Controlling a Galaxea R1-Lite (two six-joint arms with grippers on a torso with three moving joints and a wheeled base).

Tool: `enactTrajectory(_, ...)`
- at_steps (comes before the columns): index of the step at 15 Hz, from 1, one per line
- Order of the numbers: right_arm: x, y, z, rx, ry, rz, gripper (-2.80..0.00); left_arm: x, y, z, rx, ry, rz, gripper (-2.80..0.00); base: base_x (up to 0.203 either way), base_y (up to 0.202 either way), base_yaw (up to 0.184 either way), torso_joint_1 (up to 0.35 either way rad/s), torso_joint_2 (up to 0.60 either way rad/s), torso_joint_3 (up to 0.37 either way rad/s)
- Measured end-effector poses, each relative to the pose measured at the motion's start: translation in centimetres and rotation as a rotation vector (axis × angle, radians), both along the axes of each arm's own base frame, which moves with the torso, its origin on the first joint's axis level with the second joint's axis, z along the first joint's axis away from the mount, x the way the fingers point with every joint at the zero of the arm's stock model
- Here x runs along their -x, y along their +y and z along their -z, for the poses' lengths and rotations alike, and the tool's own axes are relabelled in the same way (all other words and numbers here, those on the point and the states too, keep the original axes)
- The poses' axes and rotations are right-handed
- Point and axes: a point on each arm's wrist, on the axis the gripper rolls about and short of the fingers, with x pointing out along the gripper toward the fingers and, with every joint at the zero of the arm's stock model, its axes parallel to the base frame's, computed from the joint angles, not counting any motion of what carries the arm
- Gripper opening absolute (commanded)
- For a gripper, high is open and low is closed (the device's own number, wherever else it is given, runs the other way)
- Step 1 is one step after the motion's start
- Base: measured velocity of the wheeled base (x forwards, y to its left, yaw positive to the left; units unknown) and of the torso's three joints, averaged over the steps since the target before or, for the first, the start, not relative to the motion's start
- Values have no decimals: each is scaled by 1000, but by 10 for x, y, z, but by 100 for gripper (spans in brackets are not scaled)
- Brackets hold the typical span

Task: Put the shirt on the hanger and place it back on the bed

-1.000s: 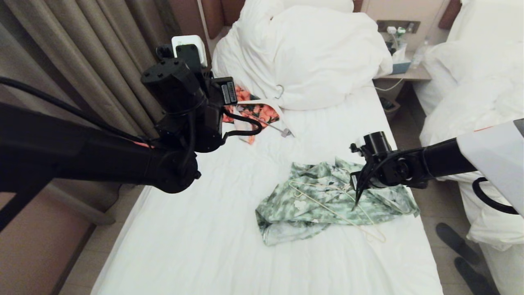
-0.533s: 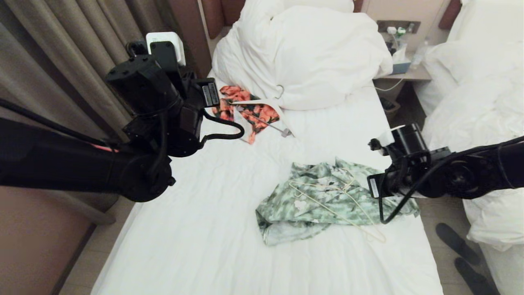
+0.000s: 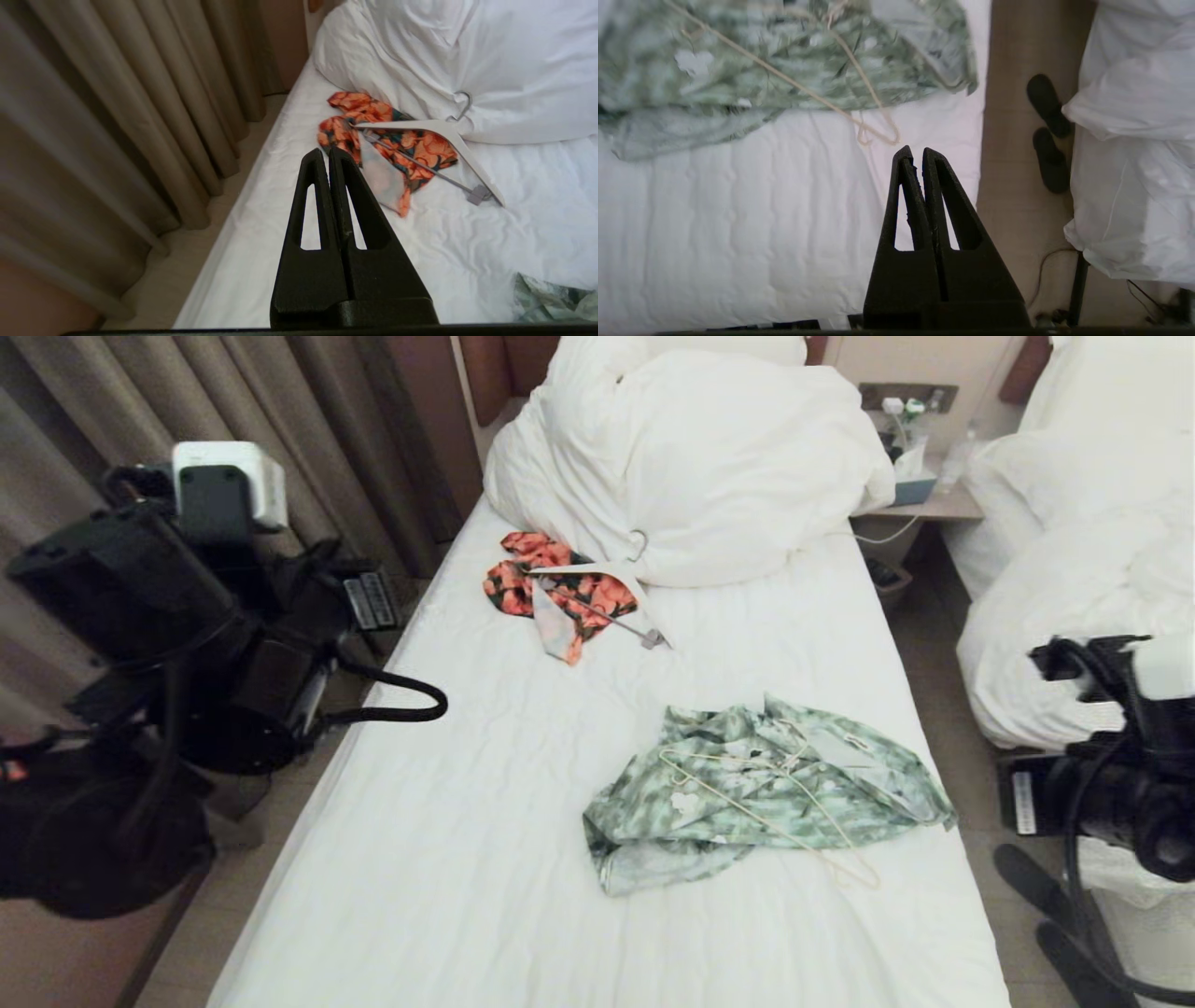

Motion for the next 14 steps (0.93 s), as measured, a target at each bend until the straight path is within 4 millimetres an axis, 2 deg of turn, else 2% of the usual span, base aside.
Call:
enactTrajectory(2,33,-17,-11,-20,-57,20,-280,27,23,-7,-3,-24,-55,-280,0,0,0,0,0,0)
enactTrajectory(5,88,-45,-21,-46,-131,72,-280,75,70,-18,-4,-86,-221,-280,0,0,0,0,0,0)
enactTrajectory(7,128,-63,-24,-66,-198,123,-280,117,93,-24,6,-135,-317,-280,0,0,0,0,0,0)
enactTrajectory(9,169,-76,-22,-81,-271,186,-280,165,105,-23,19,-180,-381,-280,0,0,0,0,0,0)
enactTrajectory(11,202,-82,-14,-85,-312,230,-280,207,111,-15,27,-201,-427,-280,0,0,0,0,0,0)
enactTrajectory(13,225,-85,-3,-80,-330,241,-280,240,113,3,23,-186,-465,-280,0,0,0,0,0,0)
enactTrajectory(14,233,-85,3,-81,-338,233,-280,249,113,15,19,-171,-476,-280,0,0,0,0,0,0)
